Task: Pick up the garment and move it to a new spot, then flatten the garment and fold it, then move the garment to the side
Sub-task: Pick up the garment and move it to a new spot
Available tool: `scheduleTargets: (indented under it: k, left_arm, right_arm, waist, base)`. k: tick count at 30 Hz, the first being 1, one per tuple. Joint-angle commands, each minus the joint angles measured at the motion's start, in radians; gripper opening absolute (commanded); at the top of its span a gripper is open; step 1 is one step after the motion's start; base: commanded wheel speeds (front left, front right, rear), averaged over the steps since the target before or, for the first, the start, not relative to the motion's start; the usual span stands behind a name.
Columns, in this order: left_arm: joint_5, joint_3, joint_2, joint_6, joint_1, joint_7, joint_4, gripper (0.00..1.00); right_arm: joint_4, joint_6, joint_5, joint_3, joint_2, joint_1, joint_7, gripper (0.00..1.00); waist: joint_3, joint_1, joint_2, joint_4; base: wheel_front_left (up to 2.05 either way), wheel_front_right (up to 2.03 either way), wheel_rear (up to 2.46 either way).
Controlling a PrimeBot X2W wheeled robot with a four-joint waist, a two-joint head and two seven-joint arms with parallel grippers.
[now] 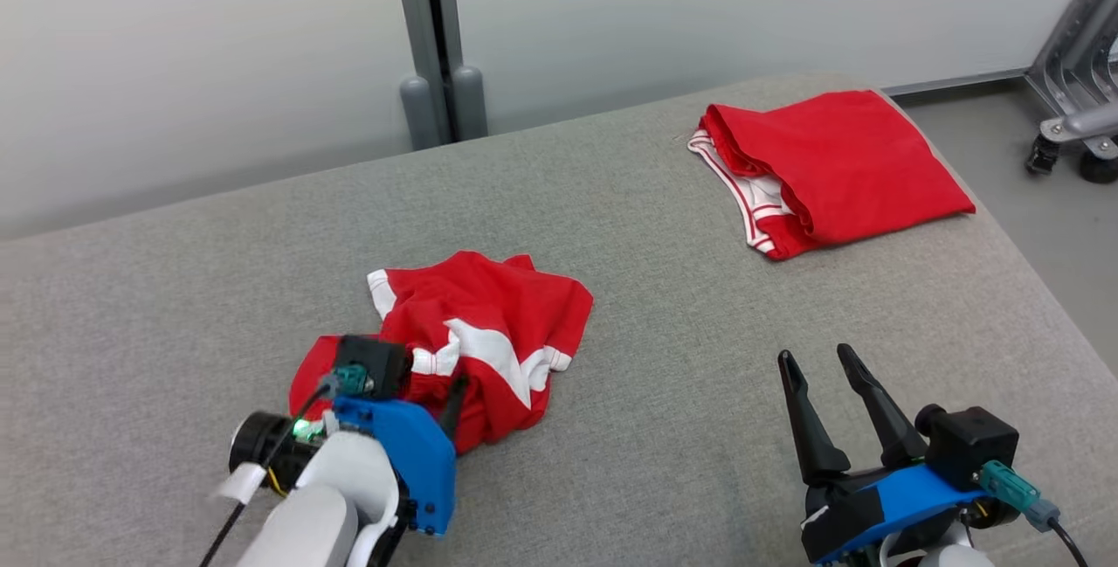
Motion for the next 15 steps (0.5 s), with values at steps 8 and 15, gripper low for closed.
scheduleTargets:
  k: [8,15]
  left_arm:
    - [-0.05,0.049,-0.08,0.047,0.074,-0.191,0.058,1.0]
    - [-0.086,0.111,-0.064,0.04,0.137,-0.364,-0.043,1.0]
  right_arm:
    - [-0.018,0.0,-0.016,-0.026,-0.001,0.031,0.012,1.0]
    - [-0.045,0.0,-0.03,-0.072,-0.002,0.06,0.021,1.0]
  waist:
    - [-0.026,0.0,0.0001,0.052]
    - [-0.05,0.0,0.0001,0.121]
  base:
    - [0.0,0.0,0.0]
    - [0.0,0.0,0.0]
